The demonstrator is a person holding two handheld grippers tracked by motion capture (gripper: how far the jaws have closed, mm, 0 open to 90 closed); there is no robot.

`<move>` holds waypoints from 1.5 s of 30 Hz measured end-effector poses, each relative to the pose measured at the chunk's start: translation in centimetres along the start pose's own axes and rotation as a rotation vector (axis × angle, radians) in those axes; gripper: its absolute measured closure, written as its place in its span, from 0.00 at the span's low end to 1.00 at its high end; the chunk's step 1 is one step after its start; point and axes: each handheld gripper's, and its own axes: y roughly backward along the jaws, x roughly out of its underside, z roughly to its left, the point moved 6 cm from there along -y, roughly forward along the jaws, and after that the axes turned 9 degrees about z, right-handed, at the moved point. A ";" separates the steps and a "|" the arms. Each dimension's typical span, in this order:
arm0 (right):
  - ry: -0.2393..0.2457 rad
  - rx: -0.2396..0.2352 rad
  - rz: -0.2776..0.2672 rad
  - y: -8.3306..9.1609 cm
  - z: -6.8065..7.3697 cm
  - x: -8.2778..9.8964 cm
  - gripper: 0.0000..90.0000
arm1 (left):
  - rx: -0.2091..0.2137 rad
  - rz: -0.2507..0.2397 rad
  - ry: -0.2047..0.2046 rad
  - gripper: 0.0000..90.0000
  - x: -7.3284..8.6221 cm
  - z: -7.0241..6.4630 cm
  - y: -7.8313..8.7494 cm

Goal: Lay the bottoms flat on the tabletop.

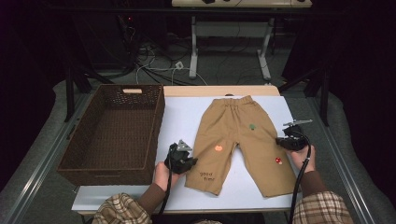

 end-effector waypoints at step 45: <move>0.166 -0.169 -0.070 2.2 5.9 0.6 0.17 | -0.040 -0.006 -0.025 0.17 -0.9 0.1 0.2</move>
